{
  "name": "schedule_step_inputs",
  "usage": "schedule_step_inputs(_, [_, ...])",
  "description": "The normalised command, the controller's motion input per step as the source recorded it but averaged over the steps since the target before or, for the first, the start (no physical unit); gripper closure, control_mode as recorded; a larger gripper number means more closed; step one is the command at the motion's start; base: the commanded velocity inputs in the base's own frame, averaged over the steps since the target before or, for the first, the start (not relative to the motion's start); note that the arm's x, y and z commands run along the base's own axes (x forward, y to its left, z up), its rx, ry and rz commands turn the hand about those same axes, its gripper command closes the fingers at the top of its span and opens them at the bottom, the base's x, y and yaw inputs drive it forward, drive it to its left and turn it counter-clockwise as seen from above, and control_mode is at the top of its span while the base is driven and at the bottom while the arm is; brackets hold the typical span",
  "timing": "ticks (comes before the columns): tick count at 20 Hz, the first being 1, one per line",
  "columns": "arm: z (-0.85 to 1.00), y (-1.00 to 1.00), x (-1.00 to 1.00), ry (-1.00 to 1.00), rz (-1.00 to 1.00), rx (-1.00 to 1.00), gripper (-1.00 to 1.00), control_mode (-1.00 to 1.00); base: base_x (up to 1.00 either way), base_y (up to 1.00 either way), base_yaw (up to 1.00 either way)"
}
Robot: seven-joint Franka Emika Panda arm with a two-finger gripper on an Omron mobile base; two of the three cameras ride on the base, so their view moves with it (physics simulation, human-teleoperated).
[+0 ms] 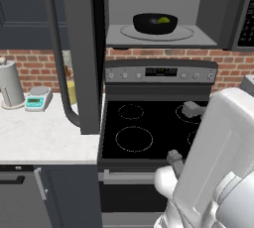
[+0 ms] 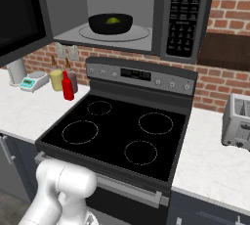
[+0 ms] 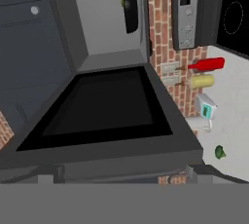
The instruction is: Pick the lime from the sink and place it in the bowl. Then pick the bowl and place it in the microwave. Then close the microwave door and press the start button.
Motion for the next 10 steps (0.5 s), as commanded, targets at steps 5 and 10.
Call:
schedule_step_inputs(5, [-0.31,0.64,0.08,-0.02,0.00,0.00,-1.00,-1.00,0.00,0.00,0.00])
schedule_step_inputs(10, [-0.16,0.52,0.17,-0.01,-0.02,0.00,-1.00,-1.00,0.00,0.00,0.00])
